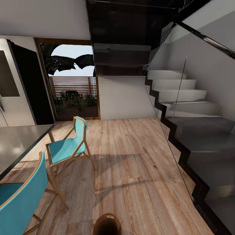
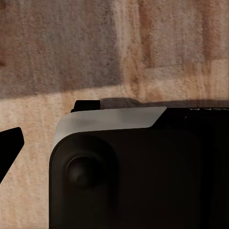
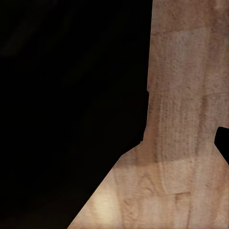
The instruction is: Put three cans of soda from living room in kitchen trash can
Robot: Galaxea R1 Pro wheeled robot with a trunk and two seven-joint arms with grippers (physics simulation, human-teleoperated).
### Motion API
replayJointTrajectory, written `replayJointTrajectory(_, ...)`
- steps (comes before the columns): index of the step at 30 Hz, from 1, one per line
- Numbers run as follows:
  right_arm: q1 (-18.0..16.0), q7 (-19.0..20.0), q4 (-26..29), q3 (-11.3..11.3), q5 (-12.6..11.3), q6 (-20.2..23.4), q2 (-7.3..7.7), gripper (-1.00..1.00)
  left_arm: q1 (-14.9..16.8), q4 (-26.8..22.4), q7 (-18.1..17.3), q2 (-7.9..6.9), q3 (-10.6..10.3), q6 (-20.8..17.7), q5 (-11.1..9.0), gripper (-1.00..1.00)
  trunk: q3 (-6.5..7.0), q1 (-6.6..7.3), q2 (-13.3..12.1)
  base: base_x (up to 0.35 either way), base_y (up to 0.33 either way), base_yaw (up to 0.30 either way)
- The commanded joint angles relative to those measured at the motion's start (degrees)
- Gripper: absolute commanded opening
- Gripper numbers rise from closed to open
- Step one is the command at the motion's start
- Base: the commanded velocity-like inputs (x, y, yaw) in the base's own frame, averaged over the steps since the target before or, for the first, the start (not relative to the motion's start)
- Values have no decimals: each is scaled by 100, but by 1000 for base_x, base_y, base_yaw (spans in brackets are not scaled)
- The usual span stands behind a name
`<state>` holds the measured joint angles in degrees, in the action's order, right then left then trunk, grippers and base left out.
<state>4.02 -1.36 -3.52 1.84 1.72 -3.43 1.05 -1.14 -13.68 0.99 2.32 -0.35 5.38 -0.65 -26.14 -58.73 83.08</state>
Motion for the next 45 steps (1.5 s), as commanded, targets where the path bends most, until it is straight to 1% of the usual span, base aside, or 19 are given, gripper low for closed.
replayJointTrajectory(1, 0, 0, 0, 0, 0, 0, 0, 100, 0, 0, 0, 0, 0, 0, 0, 100, 0, 0, 0, 0, 0, 0)
replayJointTrajectory(45, 0, 0, 0, 0, 0, 0, 0, 100, 0, 0, 0, 0, 0, 0, 0, 100, 0, 0, 0, 0, 0, 0)
